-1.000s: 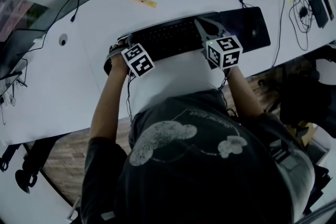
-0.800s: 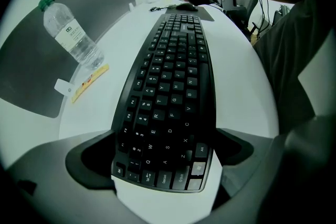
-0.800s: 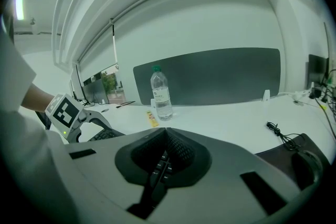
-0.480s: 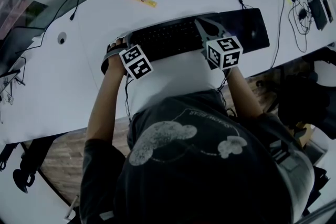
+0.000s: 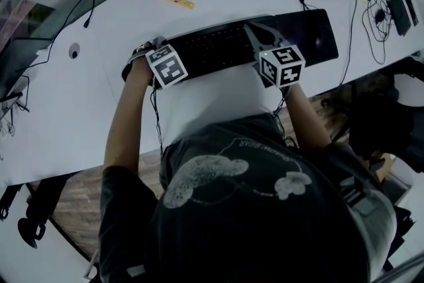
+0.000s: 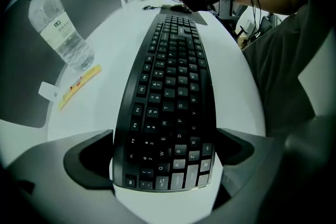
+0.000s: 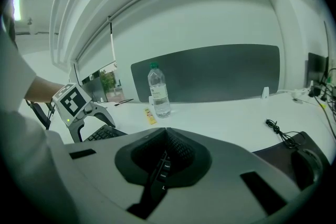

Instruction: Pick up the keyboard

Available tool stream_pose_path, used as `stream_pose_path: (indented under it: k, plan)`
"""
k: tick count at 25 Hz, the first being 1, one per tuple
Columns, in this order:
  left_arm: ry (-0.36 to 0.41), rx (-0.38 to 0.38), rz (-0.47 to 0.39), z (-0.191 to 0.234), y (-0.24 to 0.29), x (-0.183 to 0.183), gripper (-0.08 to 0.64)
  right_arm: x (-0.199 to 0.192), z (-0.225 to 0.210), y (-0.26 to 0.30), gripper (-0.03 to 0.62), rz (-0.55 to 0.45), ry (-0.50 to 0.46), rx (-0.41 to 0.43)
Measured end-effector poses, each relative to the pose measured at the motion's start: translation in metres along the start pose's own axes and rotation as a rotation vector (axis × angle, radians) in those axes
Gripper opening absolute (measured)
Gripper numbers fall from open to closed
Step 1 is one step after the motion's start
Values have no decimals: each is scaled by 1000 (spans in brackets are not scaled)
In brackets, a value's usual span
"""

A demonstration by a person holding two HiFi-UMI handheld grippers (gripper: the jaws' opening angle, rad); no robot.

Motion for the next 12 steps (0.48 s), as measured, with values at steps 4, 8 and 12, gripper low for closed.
stream_pose_path:
  k: [4,8,12]
  plan:
    - [4,-95,29,3,5,0,584,1,-1,3,-9,7,-1,-2]
    - [15,-190,50,4,17,11,584,2,-1,7,-9,13,-1,0]
    - [15,-206,149,7,23,12,584,3,1,9,-9,12,-3,5]
Point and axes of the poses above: the fingertips, and each gripper's own axes: y forward along the fingers, z to its left, x out of its top, the point moved 5 cm from there along -y, backward along the fingers, and after that the axes turned 2 degrees about y, right-handed, at the moved point
